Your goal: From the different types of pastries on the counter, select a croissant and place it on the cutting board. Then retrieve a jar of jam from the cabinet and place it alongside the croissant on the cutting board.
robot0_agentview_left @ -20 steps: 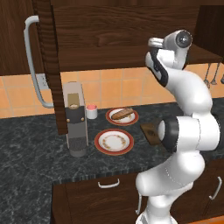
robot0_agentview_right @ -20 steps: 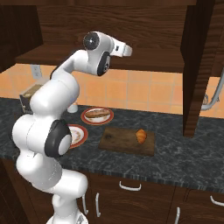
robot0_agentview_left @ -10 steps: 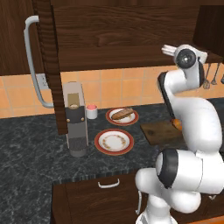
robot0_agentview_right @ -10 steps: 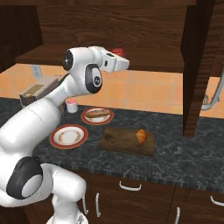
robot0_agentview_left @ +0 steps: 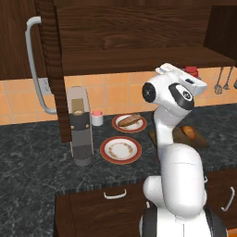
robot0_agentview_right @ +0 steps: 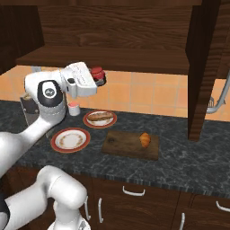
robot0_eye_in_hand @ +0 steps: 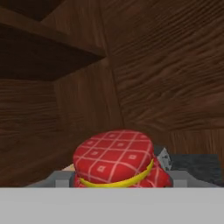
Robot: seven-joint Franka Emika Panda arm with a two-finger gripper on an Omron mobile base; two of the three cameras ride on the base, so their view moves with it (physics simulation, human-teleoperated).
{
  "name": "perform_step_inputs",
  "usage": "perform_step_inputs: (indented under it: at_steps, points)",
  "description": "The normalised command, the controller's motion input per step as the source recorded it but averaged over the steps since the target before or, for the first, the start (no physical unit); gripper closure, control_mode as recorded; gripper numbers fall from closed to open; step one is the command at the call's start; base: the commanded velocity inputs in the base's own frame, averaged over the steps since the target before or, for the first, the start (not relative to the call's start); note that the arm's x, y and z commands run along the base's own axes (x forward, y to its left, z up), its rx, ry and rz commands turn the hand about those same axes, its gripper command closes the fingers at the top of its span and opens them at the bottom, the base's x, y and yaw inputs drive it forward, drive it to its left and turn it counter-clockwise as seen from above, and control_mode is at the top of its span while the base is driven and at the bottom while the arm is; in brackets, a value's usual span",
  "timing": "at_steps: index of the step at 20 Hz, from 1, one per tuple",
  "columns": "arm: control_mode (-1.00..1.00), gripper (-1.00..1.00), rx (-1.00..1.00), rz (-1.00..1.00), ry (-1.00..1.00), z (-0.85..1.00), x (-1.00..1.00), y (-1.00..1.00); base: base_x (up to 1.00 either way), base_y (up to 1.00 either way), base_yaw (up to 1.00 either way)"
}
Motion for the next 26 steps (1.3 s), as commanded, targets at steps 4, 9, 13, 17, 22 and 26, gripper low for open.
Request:
perform_step_inputs:
  at_steps: [4,9,13,17,22,26]
  points:
    - [-1.0,1.0,0.22,-0.2,0.13,-0.95,-1.0,0.04,0.0,0.0,0.0]
    - [-1.0,1.0,0.39,-0.03,0.19,-1.0,-1.0,-0.26,0.0,0.0,0.0]
    - [-1.0,1.0,0.28,0.0,-0.02,-0.87,-0.49,-0.15,0.0,0.0,0.0]
    - [-1.0,1.0,-0.08,0.0,-0.1,-0.62,0.21,0.16,0.0,0.0,0.0]
    - [-1.0,1.0,-0.15,0.0,-0.16,-0.75,0.55,0.07,0.0,0.0,0.0]
    - [-1.0,1.0,-0.14,-0.05,-0.2,-0.78,0.38,-0.26,0.0,0.0,0.0]
